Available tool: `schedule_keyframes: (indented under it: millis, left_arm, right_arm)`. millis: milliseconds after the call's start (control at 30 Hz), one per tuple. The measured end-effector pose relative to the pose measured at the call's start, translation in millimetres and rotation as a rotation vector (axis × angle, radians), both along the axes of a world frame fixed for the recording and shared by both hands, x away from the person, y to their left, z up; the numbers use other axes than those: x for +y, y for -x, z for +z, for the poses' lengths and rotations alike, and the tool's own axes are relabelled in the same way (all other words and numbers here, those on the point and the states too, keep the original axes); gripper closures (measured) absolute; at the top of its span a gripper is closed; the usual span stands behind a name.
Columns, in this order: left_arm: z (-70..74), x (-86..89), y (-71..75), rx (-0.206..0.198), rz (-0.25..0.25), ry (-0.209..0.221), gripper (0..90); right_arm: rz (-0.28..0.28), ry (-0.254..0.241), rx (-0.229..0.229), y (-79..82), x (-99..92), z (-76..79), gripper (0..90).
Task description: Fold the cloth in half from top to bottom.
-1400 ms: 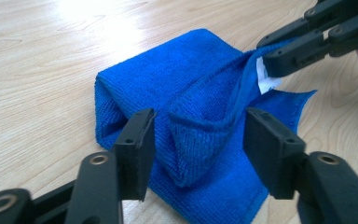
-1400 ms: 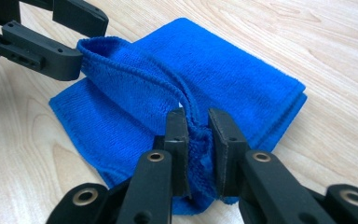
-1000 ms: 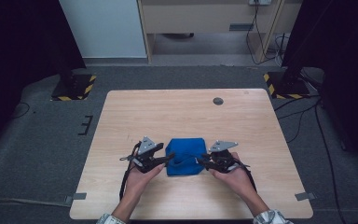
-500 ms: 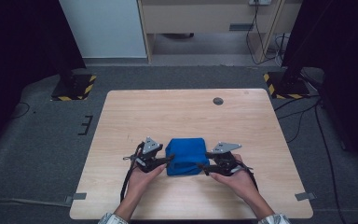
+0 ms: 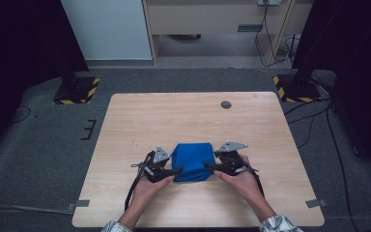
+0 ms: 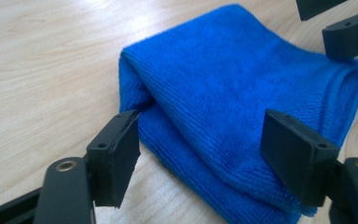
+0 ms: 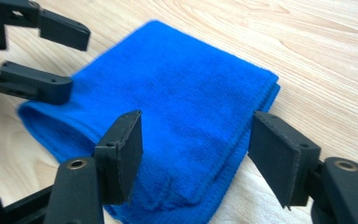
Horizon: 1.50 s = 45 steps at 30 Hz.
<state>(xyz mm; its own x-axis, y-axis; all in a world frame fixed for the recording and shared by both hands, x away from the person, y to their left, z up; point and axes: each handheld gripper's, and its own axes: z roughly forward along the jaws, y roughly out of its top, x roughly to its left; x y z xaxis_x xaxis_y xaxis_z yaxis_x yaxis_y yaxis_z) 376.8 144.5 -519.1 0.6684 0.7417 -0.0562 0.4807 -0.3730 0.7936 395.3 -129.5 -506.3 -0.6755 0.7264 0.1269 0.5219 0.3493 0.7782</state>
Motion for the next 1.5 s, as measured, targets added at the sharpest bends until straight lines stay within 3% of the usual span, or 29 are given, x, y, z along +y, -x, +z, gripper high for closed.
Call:
schedule_keyframes:
  millis: [233,367,700,1100,1300,1500]
  left_arm:
    - [-0.8,-1.6,3.5,-0.028,0.001,-0.064,23.7]
    - [-1.8,-2.7,3.4,-0.029,0.003,-0.072,21.0]
    - [-0.4,-0.8,1.1,-0.022,0.021,-0.029,8.0]
    - [3.5,1.3,1.1,-0.014,0.005,0.006,6.1]
    - [10.0,10.4,0.2,-0.019,0.023,0.046,6.0]
    - [14.0,26.1,-2.9,-0.027,0.056,0.048,6.1]
  right_arm:
    - [0.027,0.049,0.009,9.4,-1.0,-9.6,34.5]
    - [0.035,0.062,0.009,11.0,-1.1,-11.3,33.0]
    - [0.02,0.034,0.003,7.7,-0.9,-7.3,23.5]
    - [0.011,0.011,0.0,6.6,-2.4,-2.8,16.5]
    - [0.001,-0.009,-0.029,4.8,-6.8,6.7,12.1]
    - [-0.023,-0.035,-0.044,1.1,-17.8,14.2,10.2]
